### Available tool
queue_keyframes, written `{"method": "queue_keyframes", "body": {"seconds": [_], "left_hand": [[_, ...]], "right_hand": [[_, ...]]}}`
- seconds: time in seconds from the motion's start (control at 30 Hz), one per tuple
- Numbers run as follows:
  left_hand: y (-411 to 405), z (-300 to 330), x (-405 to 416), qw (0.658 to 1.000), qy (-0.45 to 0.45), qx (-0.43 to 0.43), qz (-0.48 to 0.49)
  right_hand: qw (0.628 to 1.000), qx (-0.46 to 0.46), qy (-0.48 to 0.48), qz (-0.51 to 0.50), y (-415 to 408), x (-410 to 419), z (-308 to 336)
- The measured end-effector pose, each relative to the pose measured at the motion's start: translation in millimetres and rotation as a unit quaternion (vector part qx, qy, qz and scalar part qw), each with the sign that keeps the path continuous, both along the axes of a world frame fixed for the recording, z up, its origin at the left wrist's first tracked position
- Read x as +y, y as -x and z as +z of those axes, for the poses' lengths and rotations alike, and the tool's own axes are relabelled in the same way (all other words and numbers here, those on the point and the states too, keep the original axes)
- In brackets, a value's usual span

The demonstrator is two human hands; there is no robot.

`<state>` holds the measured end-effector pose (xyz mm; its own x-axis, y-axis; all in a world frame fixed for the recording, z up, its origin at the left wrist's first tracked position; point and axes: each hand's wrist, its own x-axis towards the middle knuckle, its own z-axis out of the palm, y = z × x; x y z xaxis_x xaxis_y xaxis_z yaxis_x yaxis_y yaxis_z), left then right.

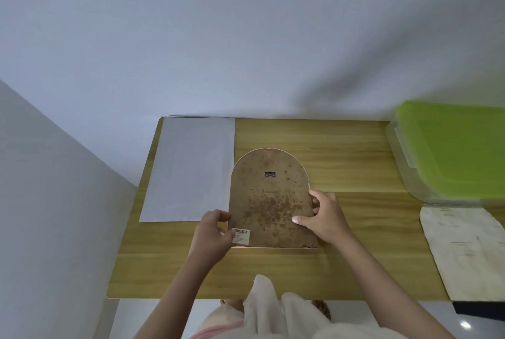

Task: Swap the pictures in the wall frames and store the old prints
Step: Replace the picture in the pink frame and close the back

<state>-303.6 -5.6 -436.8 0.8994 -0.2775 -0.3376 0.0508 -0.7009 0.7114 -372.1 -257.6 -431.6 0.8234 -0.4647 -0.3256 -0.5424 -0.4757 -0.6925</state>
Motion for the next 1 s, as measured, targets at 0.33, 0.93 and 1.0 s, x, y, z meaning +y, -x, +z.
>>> {"method": "queue_keyframes", "body": {"seconds": [0.33,0.93,1.0], "left_hand": [[-6.8,-4.9,3.4,1.000,-0.014,0.002,-0.003],[-12.7,-5.9,1.1,0.996,-0.046,-0.033,-0.073],[-11.9,-5.2,0.2,0.995,-0.050,-0.032,-0.077]], "right_hand": [[0.999,-0.037,-0.016,0.018,12.3,-4.1,-12.8],[0.991,0.058,0.017,0.122,-3.2,-14.6,-10.5],[0.990,0.059,0.006,0.127,-5.5,-16.8,-8.1]]}}
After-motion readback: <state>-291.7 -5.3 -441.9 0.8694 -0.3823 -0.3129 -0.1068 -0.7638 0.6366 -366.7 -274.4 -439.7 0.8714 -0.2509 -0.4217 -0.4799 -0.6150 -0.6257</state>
